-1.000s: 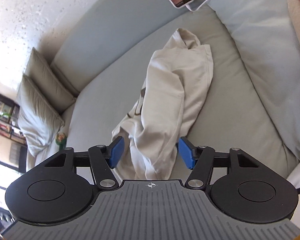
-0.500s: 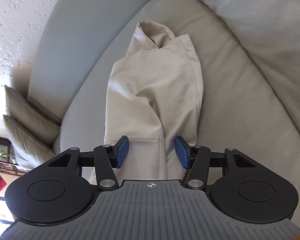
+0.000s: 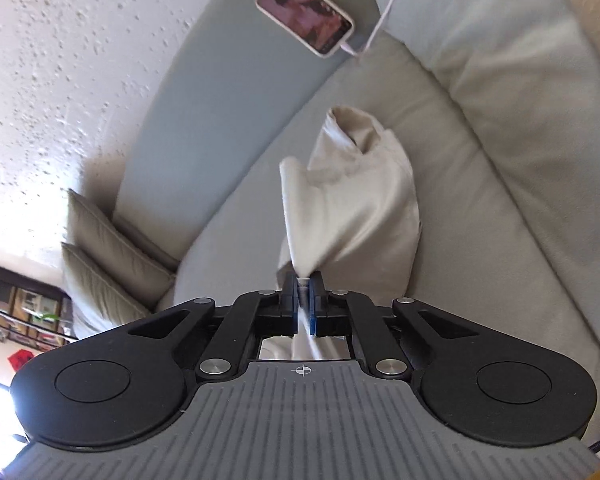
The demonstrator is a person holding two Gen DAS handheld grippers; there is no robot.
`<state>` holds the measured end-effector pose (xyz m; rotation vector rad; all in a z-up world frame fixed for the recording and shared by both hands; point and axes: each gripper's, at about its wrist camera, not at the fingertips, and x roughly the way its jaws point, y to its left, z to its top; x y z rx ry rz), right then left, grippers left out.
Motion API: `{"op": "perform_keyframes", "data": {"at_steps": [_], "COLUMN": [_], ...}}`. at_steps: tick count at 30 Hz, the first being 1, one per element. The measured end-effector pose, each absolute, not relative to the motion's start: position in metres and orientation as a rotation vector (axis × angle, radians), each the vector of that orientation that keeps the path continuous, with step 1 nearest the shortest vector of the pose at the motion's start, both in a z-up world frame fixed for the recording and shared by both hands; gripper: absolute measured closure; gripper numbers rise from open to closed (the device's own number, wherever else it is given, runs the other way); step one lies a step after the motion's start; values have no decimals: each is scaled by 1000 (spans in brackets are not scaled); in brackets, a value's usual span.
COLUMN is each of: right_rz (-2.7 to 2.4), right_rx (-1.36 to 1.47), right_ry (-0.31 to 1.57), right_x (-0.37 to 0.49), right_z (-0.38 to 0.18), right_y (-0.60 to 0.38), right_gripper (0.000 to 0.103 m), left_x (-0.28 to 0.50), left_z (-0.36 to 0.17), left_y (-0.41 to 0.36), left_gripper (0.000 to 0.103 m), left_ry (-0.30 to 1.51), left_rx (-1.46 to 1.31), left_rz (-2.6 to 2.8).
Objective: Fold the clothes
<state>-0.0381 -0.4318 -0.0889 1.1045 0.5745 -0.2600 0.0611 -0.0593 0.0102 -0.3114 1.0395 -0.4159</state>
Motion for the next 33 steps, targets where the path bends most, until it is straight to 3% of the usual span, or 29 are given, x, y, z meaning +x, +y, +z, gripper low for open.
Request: {"op": "perform_keyframes", "data": {"at_steps": [9,13,16,18,20,33], "right_rz": [-446,-578,-621,-637,-637,-621], "right_rx": [943,889,983,1018,1018,1022], "right_ry": [298,316,345,368,392,402], "right_x": [-193,-237,-247,-248,-242,-237], "right_z": [-7,-10,-34,-45,-49,-54], "right_y": [-436,-447,-463,-470,-474,-475], "right_gripper": [99,99,99,99,99,99], "left_x": [50,54,63,72,79,79], "left_z": [5,-10,-24,-33,-40,-101], "left_y": [-73,-90,-100,-106,-113,-156], "left_gripper": [40,40,48,69,74,68], "left_ry": [1082,1132,1160,1196,1240,1318], "left_rx": [-317,-324,-396,-509,-639,-936], "left_rz": [-453,-481,-492,-520,-563,-546]}}
